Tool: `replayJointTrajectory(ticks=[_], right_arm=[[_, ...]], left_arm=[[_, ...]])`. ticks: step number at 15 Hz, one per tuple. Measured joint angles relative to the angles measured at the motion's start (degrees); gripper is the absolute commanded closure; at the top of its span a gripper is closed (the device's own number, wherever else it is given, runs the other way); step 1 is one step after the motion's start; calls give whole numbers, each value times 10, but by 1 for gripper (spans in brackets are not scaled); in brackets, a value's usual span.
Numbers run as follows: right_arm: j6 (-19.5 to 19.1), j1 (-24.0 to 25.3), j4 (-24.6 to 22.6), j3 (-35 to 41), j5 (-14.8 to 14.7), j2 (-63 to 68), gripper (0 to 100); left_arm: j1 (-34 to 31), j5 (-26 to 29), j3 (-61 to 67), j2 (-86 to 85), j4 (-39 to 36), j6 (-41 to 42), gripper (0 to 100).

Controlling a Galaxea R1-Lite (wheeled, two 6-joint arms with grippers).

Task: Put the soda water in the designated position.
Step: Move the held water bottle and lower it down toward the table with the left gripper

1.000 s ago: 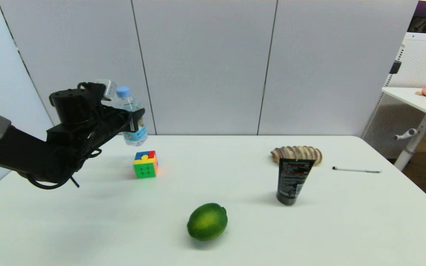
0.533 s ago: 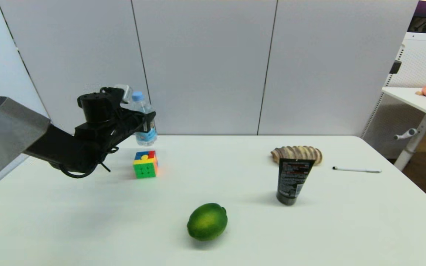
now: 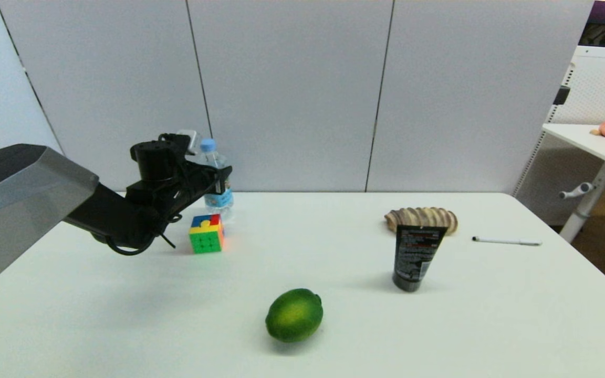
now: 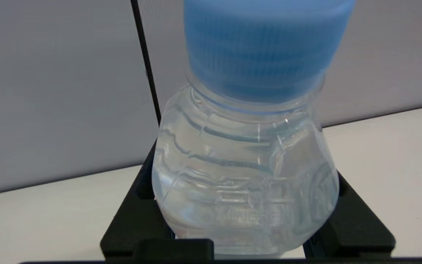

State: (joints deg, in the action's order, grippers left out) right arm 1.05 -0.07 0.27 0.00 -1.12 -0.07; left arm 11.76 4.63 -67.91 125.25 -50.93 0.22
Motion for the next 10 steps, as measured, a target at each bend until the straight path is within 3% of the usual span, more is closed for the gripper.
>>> replayJointTrajectory(ticks=[10], right_arm=[[0,0,0,0,0,0,0]], left_arm=[[-1,0,1,9,-4,-3,100]])
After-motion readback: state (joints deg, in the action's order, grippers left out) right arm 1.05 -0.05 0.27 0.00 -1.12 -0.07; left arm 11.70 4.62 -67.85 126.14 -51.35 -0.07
